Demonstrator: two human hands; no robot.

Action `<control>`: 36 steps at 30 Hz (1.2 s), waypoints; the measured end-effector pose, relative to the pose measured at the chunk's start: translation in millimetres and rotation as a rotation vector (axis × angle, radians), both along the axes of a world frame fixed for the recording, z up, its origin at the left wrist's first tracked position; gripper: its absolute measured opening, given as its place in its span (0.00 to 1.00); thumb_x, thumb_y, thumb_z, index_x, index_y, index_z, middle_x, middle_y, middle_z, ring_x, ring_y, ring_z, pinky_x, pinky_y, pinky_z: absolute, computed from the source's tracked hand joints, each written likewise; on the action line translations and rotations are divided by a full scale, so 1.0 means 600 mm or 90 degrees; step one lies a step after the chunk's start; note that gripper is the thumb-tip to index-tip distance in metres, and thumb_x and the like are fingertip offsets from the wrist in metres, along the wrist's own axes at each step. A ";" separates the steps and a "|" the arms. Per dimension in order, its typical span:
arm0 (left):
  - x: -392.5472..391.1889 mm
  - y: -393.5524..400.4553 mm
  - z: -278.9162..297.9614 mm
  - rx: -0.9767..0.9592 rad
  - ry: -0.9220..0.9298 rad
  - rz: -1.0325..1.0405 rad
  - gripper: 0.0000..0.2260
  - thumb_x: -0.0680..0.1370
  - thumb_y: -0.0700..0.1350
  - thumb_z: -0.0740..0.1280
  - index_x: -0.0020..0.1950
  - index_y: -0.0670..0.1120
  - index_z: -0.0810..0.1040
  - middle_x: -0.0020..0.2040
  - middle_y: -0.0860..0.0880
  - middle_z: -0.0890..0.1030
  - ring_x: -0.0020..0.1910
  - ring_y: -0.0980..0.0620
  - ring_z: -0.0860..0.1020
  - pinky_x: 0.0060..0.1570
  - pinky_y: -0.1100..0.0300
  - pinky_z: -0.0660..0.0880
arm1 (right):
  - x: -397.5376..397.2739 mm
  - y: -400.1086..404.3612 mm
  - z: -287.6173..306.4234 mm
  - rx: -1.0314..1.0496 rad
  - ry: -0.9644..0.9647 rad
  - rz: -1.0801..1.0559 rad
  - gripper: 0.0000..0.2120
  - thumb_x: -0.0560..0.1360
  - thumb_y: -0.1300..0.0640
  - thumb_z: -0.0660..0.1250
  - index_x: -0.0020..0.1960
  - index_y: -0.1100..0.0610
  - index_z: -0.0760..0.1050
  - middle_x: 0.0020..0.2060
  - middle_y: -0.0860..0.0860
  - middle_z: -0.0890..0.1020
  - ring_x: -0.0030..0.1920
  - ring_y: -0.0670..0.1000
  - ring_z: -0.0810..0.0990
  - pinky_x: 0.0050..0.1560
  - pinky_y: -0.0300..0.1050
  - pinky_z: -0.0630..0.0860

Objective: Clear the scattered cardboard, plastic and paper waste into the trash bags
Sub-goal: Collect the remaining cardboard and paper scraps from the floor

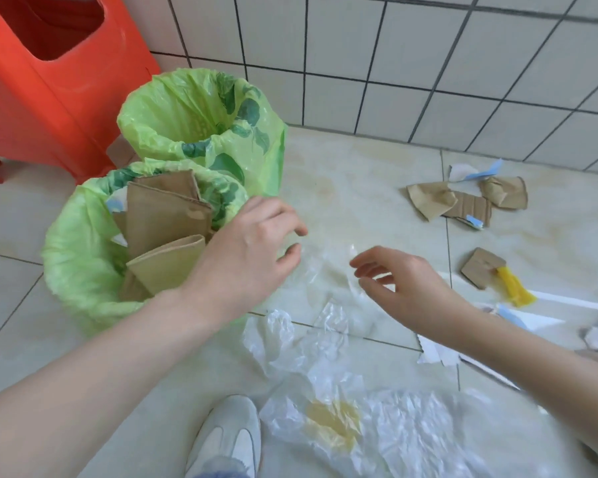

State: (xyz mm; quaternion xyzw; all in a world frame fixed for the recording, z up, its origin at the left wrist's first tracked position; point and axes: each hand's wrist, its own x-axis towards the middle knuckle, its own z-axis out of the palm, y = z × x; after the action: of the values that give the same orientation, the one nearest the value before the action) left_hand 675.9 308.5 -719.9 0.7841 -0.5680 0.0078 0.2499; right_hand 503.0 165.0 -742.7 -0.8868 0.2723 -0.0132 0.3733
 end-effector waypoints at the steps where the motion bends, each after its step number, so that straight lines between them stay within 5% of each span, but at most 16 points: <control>1: -0.015 -0.012 -0.012 0.016 0.017 -0.024 0.06 0.73 0.43 0.66 0.48 0.45 0.80 0.46 0.51 0.78 0.50 0.49 0.75 0.52 0.61 0.71 | -0.028 -0.010 -0.012 0.009 0.027 -0.016 0.11 0.76 0.60 0.63 0.56 0.53 0.77 0.46 0.45 0.81 0.49 0.40 0.79 0.54 0.39 0.76; 4: -0.061 -0.050 -0.053 0.076 0.086 -0.081 0.07 0.73 0.45 0.64 0.46 0.47 0.81 0.45 0.53 0.79 0.50 0.51 0.75 0.47 0.52 0.76 | -0.104 -0.043 -0.044 0.032 0.079 -0.065 0.11 0.75 0.62 0.63 0.55 0.52 0.77 0.45 0.45 0.82 0.48 0.40 0.79 0.53 0.38 0.76; 10: -0.139 -0.135 -0.129 0.221 0.219 -0.130 0.05 0.75 0.43 0.65 0.45 0.49 0.81 0.43 0.56 0.76 0.50 0.53 0.76 0.47 0.62 0.71 | -0.205 -0.121 -0.103 0.030 0.140 -0.228 0.08 0.75 0.60 0.64 0.51 0.51 0.77 0.43 0.46 0.82 0.49 0.48 0.80 0.53 0.45 0.76; 18: -0.134 -0.270 -0.146 0.339 0.258 -0.130 0.05 0.75 0.44 0.65 0.45 0.47 0.81 0.42 0.57 0.80 0.46 0.53 0.79 0.45 0.61 0.75 | -0.271 -0.222 -0.151 0.001 0.214 -0.319 0.10 0.74 0.62 0.62 0.52 0.54 0.78 0.44 0.51 0.82 0.50 0.53 0.79 0.51 0.44 0.74; 23: -0.122 -0.352 -0.181 0.394 0.193 -0.139 0.07 0.76 0.44 0.64 0.50 0.46 0.80 0.50 0.51 0.79 0.51 0.51 0.77 0.49 0.60 0.73 | -0.264 -0.283 -0.169 -0.038 0.255 -0.304 0.12 0.74 0.61 0.63 0.56 0.57 0.76 0.47 0.51 0.79 0.47 0.52 0.74 0.47 0.41 0.68; 31: -0.135 -0.492 -0.220 0.414 0.019 -0.200 0.14 0.78 0.45 0.61 0.63 0.47 0.72 0.63 0.47 0.70 0.64 0.47 0.67 0.57 0.52 0.71 | -0.211 -0.365 -0.211 -0.098 0.266 -0.257 0.19 0.75 0.56 0.64 0.64 0.57 0.69 0.57 0.56 0.73 0.57 0.58 0.73 0.57 0.49 0.72; 36: -0.134 -0.565 -0.239 0.383 -0.078 -0.209 0.19 0.76 0.42 0.61 0.67 0.45 0.68 0.67 0.46 0.67 0.67 0.43 0.64 0.60 0.51 0.67 | -0.193 -0.393 -0.217 -0.253 0.362 -0.011 0.37 0.72 0.67 0.58 0.75 0.44 0.52 0.72 0.49 0.59 0.69 0.63 0.58 0.64 0.54 0.68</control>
State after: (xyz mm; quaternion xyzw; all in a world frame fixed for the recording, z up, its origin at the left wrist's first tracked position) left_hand 595.4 -30.2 -863.1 0.7191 -0.6773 -0.1528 -0.0288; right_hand 387.4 -71.0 -872.7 -0.9079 0.3653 0.1783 0.1025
